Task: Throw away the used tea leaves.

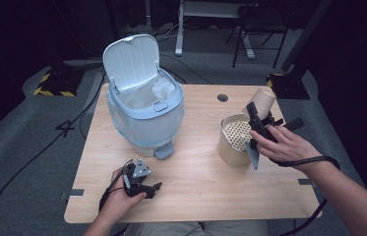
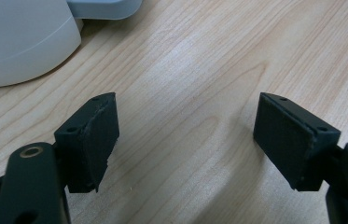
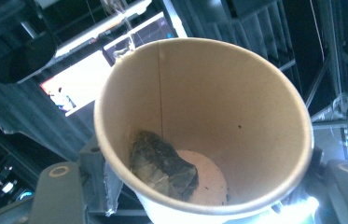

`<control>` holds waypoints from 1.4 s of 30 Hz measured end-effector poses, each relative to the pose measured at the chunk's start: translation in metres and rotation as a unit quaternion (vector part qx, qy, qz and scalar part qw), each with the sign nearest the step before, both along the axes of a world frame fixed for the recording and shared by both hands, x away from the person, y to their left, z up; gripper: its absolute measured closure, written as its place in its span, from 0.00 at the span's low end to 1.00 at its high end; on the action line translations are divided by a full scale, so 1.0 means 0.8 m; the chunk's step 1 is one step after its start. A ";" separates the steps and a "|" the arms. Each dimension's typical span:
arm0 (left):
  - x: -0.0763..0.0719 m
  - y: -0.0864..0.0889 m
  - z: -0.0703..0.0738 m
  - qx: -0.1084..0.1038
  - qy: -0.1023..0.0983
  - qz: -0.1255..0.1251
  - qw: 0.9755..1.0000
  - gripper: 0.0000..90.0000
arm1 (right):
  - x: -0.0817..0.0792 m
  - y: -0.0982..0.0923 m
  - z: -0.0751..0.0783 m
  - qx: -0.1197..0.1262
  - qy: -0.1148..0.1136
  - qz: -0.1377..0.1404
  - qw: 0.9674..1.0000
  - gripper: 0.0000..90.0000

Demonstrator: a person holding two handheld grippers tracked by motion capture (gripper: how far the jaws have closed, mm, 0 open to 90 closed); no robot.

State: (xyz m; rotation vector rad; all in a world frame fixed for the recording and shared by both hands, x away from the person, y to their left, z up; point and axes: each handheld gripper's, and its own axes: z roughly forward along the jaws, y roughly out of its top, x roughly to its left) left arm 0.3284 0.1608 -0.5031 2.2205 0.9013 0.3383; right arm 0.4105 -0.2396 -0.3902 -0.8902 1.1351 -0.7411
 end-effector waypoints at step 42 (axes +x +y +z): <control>0.002 -0.002 0.000 -0.001 0.002 0.001 1.000 0.24 | -0.007 0.012 0.012 -0.034 -0.021 -0.003 0.999 0.35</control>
